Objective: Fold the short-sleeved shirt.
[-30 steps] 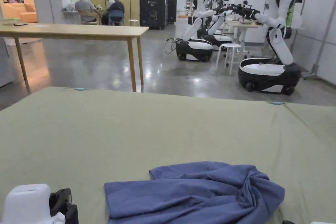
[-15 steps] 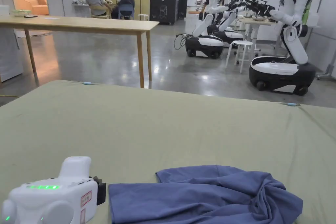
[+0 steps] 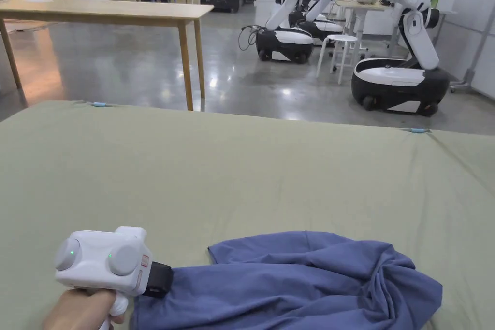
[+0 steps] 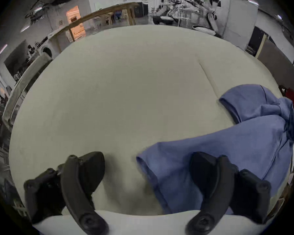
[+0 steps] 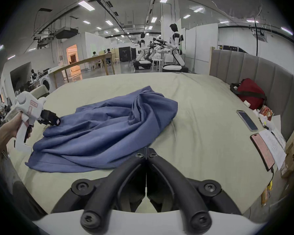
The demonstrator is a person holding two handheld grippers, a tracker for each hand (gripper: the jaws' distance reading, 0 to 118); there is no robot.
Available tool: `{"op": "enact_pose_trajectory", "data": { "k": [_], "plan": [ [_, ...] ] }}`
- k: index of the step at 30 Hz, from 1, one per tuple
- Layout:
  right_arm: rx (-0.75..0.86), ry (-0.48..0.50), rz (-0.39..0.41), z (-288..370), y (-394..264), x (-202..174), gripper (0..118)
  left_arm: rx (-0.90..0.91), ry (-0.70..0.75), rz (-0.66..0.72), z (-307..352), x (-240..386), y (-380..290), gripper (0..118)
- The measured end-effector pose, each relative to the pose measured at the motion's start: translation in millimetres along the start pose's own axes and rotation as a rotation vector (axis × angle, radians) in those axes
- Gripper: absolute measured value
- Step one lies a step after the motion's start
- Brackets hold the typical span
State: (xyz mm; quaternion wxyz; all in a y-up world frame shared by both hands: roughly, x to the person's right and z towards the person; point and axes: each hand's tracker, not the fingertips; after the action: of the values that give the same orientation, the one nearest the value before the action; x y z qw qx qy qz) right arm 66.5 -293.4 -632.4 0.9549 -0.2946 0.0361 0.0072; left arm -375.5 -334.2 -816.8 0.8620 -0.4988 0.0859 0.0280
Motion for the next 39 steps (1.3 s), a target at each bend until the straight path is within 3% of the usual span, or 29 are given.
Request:
{"op": "enact_pose_trajectory", "data": {
  "k": [1, 2, 3, 7, 12, 15, 16, 17, 18, 19, 20, 23, 25, 30, 32, 39],
  "plan": [
    [-0.001, 0.000, -0.002, 1, 0, 1, 1, 0.011, -0.007, -0.010, 6, 1, 0, 61],
    [0.001, 0.000, -0.006, 2, -1, 3, 1, 0.031, -0.026, -0.023, 12, 2, -1, 23],
    [-0.001, 0.001, -0.010, 1, 1, 5, 1, 0.052, -0.036, -0.027, 17, 2, -3, 1],
    [-0.006, -0.013, -0.037, -3, 13, 23, 1, 0.079, -0.079, -0.046, 25, 4, -6, 1],
    [0.001, -0.078, 0.013, -40, 54, 55, 1, 0.071, -0.099, -0.034, 21, -2, -6, 1],
    [-0.066, -0.007, -0.013, -80, 87, 80, 4, 0.039, -0.125, -0.005, 10, -5, -10, 1],
    [-0.080, 0.020, -0.024, -92, 96, 85, 20, 0.042, -0.123, -0.004, 8, -5, -13, 1],
    [-0.105, 0.032, -0.048, -105, 105, 91, 74, 0.049, -0.122, -0.004, 8, -3, -15, 1],
    [-0.133, 0.046, -0.066, -117, 114, 94, 113, 0.054, -0.118, -0.009, 8, -2, -15, 1],
    [-0.178, 0.054, -0.069, -133, 120, 97, 118, 0.057, -0.115, -0.013, 8, -1, -15, 1],
    [-0.120, 0.054, -0.047, -140, 124, 98, 111, 0.059, -0.113, -0.015, 9, 0, -15, 1],
    [-0.228, -0.013, 0.040, -175, 127, 94, 107, 0.060, -0.114, -0.010, 7, 0, -17, 1],
    [-0.286, 0.005, 0.046, -193, 120, 91, 94, 0.062, -0.116, -0.003, 5, -2, -18, 1],
    [-0.382, 0.050, 0.061, -228, 100, 75, 39, 0.065, -0.109, -0.004, 2, 1, -18, 1],
    [-0.367, 0.040, 0.060, -216, 107, 71, 9, 0.070, -0.108, -0.012, 5, 0, -19, 1],
    [-0.192, 0.071, 0.054, -121, 149, 93, 9, 0.186, -0.086, 0.038, 72, -29, -15, 1]
  ]
}}
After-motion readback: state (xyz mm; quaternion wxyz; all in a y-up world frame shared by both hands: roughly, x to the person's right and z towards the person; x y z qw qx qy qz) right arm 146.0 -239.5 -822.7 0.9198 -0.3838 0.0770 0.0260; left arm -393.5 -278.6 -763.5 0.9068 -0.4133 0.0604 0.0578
